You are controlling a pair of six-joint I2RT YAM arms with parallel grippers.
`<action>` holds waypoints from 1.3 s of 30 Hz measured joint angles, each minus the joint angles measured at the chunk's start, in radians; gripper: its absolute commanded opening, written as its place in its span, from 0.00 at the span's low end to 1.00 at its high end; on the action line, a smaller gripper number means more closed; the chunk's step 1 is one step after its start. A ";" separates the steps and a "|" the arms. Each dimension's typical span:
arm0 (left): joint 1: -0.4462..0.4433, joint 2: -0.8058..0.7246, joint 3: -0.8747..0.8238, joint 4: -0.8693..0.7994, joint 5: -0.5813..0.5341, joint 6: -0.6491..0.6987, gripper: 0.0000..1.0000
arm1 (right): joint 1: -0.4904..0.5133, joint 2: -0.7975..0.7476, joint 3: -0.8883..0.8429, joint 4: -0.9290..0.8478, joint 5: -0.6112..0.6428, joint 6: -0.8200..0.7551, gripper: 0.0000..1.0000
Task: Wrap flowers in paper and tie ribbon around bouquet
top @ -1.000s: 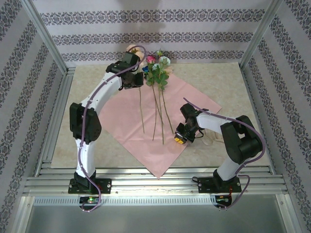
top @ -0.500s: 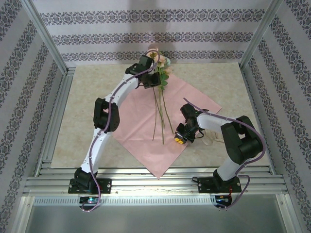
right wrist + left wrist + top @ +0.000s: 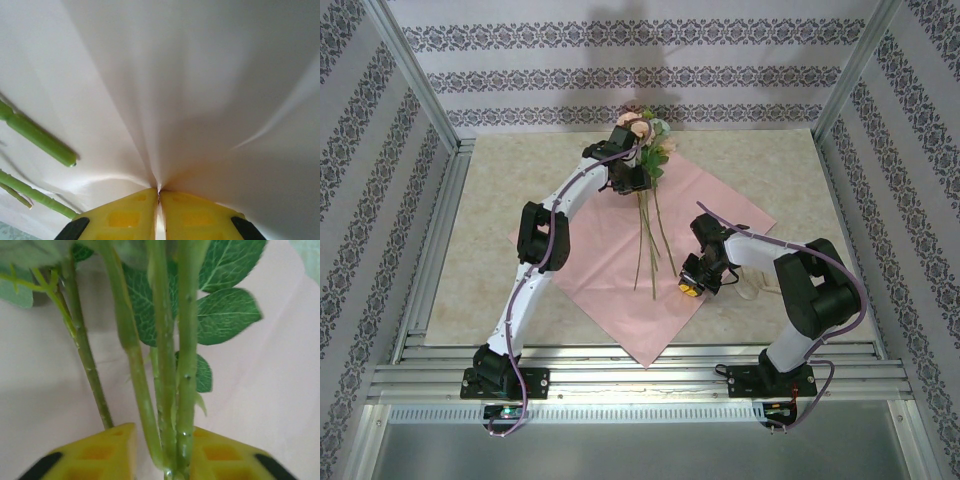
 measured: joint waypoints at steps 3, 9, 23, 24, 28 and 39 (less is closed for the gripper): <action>0.000 -0.013 -0.014 -0.008 -0.008 0.000 0.39 | 0.000 -0.003 0.000 0.000 0.003 0.000 0.14; -0.001 -0.113 -0.019 -0.048 -0.029 0.000 0.46 | 0.023 -0.013 0.013 -0.014 0.045 -0.010 0.18; 0.053 -0.469 -0.639 0.069 -0.027 -0.055 0.17 | 0.045 -0.025 0.100 -0.140 0.172 -0.116 0.24; 0.065 -0.473 -0.690 0.092 -0.020 -0.063 0.16 | 0.042 -0.027 0.113 -0.147 0.179 -0.123 0.24; 0.100 -0.478 -0.859 0.164 -0.011 -0.096 0.14 | 0.003 -0.007 0.189 -0.161 0.184 -0.156 0.23; 0.102 -0.650 -1.125 0.310 0.015 -0.176 0.23 | 0.057 -0.049 0.185 -0.175 0.214 -0.243 0.40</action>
